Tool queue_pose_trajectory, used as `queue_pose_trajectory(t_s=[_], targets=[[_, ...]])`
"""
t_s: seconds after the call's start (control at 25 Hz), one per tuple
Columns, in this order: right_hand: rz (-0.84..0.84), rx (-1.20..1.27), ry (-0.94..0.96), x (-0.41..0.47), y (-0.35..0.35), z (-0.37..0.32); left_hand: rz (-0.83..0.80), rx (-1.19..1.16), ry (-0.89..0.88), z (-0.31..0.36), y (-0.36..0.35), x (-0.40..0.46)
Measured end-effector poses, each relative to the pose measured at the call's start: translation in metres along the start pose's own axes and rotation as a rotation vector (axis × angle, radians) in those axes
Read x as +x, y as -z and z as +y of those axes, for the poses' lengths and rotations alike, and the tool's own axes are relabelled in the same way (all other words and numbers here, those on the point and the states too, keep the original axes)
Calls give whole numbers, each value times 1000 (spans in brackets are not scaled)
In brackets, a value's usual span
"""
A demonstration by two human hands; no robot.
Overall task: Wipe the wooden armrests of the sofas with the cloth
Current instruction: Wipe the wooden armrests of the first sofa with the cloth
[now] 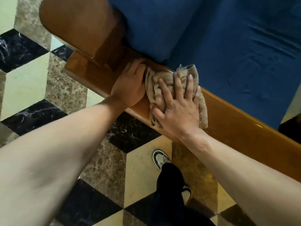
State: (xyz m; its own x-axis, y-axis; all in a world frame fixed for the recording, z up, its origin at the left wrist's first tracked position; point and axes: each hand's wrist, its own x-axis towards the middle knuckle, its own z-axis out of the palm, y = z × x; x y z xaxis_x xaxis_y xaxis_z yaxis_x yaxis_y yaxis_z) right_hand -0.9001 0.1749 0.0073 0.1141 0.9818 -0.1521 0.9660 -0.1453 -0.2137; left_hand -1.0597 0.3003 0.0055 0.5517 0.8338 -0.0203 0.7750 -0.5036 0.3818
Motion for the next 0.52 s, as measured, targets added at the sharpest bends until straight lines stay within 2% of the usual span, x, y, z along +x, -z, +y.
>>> queue_pose_trajectory(t_s=[0.12, 0.24, 0.32, 0.52], targets=[[-10, -34, 46, -35, -4, 10, 18, 17, -16, 3, 0, 1], [-21, -14, 20, -25, -3, 8, 75, 50, 12, -4, -1, -1], [-10, 18, -137, -13, -2, 7, 55, 49, 5, -3, -6, 4], [46, 12, -377, 34, 4, 0, -3, 52, 15, -1, -2, 7]])
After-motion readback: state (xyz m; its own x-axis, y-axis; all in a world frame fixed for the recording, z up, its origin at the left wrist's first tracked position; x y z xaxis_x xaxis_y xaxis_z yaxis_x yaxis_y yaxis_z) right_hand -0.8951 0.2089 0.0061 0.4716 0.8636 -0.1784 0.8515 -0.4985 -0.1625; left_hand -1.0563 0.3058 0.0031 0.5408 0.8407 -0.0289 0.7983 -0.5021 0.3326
